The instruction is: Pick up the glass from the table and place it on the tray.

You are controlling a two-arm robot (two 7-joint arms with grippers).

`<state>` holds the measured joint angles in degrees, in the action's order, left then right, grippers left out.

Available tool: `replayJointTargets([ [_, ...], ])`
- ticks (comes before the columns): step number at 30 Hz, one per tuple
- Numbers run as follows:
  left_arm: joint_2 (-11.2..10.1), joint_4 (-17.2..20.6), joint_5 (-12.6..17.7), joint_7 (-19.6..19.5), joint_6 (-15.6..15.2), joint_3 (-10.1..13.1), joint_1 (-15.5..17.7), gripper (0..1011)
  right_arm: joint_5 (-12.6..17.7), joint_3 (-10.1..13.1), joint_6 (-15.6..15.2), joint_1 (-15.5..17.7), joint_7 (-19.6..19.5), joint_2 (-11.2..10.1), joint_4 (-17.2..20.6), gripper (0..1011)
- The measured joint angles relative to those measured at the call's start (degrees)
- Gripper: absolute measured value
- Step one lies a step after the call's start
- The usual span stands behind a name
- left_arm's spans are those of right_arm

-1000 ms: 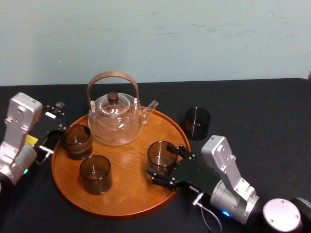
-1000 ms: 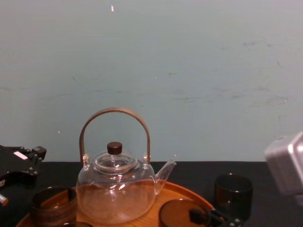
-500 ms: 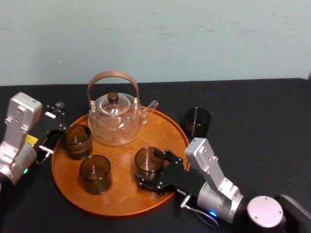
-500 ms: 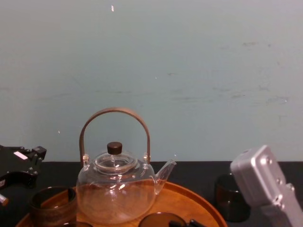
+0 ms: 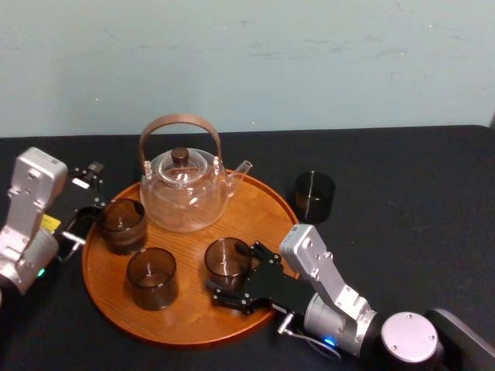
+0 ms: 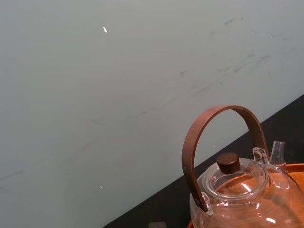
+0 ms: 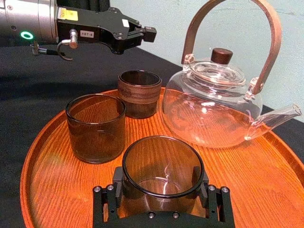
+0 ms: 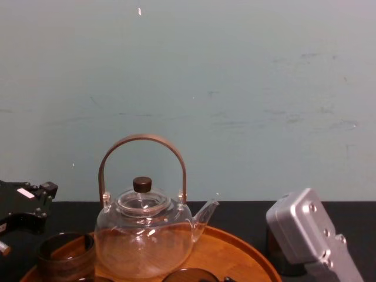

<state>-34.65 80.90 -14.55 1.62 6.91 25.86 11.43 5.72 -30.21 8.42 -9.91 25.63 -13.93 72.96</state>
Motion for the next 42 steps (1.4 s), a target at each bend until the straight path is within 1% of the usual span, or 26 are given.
replayJointTargets([
  [6,0.0,0.0,0.0,0.0,0.0,0.0,0.0,0,0.0,-0.03,-0.21,0.05,0.09,-0.07,-0.11,932],
  [7,0.0,0.0,0.0,0.0,0.0,0.0,0.0,0,-0.42,-0.17,-0.25,0.03,-0.05,-0.1,-0.13,965],
  [9,0.01,0.0,0.0,0.0,0.0,0.0,0.0,0,-1.36,-0.73,-0.15,-0.07,-0.43,0.0,-0.14,996],
  [11,0.0,0.0,0.0,0.01,0.0,0.0,0.0,0,-0.92,-0.43,0.29,0.15,-0.23,-0.27,0.29,1002],
  [23,0.0,0.0,0.0,0.0,0.0,0.0,0.0,0,0.54,0.93,1.76,2.34,-0.07,-1.94,5.53,1002],
  [30,0.0,0.0,0.0,0.0,0.0,0.0,0.0,0,1.05,1.34,1.9,3.34,0.04,-2.78,7.53,1002],
  [35,0.0,0.0,0.0,0.0,0.0,0.0,0.0,0,1.88,2.25,2.32,4.86,0.0,-3.88,9.79,1002],
  [38,0.0,0.0,0.0,0.0,0.0,0.0,0.0,0,2.86,3.48,2.92,6.51,-0.23,-4.94,11.7,1002],
  [39,0.0,0.0,0.0,0.0,0.0,0.0,0.0,0,2.86,3.48,2.92,6.51,-0.23,-4.94,11.7,1002],
  [42,0.0,0.0,0.0,0.0,0.0,0.0,0.0,0,3.93,5.19,3.44,8.7,-0.83,-6.32,13.77,1002],
])
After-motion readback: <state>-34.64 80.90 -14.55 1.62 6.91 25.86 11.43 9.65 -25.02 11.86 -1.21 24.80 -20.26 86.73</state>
